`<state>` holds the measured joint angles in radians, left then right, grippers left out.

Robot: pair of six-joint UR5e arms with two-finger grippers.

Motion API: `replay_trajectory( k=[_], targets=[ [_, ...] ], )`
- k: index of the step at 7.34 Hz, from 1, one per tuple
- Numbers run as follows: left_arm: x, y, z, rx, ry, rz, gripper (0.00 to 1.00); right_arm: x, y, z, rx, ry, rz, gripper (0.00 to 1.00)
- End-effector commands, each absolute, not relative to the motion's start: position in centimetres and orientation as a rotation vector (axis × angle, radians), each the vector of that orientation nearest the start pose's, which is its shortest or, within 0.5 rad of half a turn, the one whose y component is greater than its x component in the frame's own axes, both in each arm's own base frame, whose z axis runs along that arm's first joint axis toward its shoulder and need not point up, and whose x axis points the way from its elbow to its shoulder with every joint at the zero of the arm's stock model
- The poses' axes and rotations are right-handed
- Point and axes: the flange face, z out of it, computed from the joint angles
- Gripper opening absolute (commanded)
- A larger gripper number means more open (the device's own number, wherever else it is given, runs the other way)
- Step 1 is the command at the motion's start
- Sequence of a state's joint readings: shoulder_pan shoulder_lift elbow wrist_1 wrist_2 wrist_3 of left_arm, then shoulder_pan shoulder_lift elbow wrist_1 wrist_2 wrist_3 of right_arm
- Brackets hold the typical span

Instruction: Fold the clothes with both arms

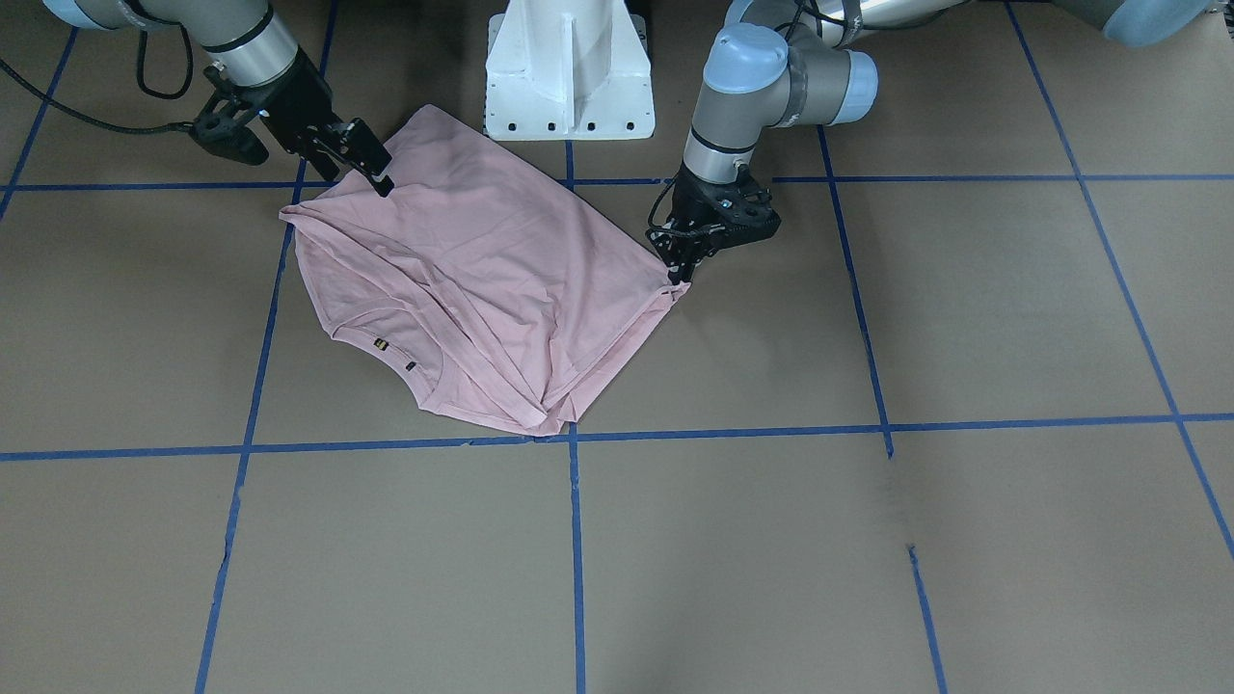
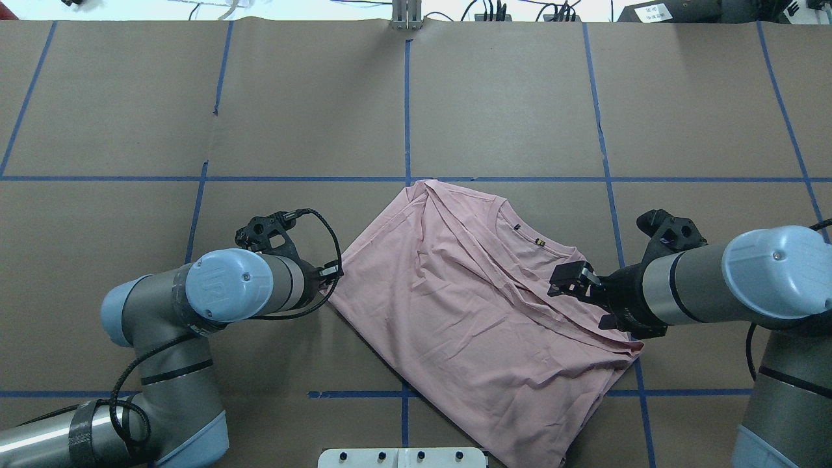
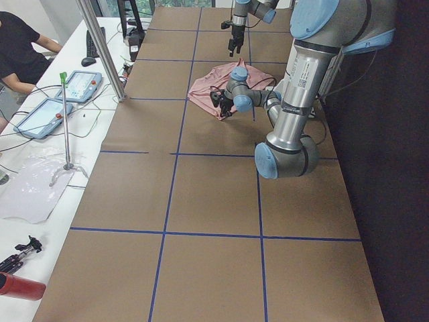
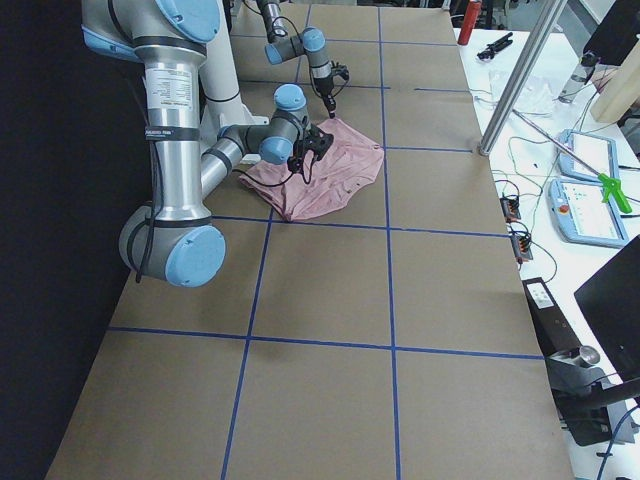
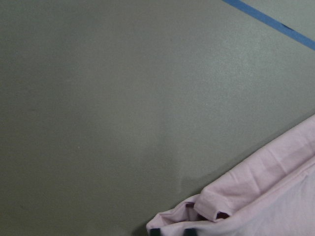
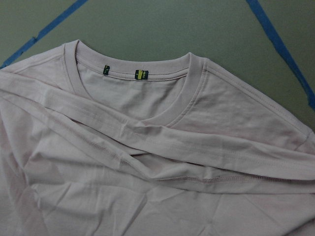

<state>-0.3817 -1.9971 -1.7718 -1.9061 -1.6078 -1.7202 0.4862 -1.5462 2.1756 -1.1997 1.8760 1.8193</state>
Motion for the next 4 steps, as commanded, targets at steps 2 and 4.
replay_trajectory(
  k=[2,4],
  targets=[
    [53.44,-35.78,29.37,0.090,0.945,-0.481,0.50,-36.06,-30.68,32.40,-0.162,-1.030,0.514,1.00],
    [53.98,-35.79,29.39,0.088,0.942,-0.478,0.56,-36.17,-30.73,32.61,-0.163,-1.025,0.515,1.00]
  ],
)
